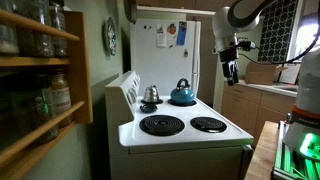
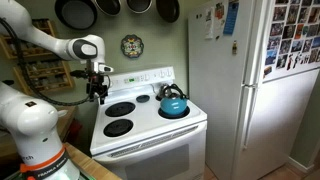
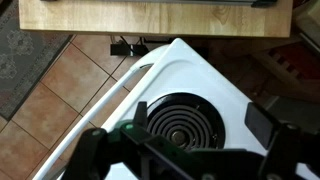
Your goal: Flip the switch on the wall
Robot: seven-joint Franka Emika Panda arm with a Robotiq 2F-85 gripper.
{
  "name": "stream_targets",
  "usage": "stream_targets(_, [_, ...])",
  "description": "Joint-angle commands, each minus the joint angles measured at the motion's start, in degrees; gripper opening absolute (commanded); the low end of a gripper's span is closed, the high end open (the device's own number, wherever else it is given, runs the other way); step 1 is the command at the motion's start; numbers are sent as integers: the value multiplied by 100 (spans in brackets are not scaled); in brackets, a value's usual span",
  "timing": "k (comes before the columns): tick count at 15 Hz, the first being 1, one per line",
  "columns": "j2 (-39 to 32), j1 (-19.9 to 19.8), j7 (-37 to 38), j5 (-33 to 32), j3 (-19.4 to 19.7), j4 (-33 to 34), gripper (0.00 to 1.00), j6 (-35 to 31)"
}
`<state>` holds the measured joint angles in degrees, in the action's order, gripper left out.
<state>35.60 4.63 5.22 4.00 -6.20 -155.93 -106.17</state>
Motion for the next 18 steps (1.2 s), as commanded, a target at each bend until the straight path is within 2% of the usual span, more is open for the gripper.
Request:
stream_targets(1, [-1, 16, 7, -11, 18, 10, 100, 17])
stream_targets(17, [-5, 16, 7, -11, 18, 10, 100, 17])
stream_targets(18, [-131, 103, -62, -31, -58, 131, 100, -47])
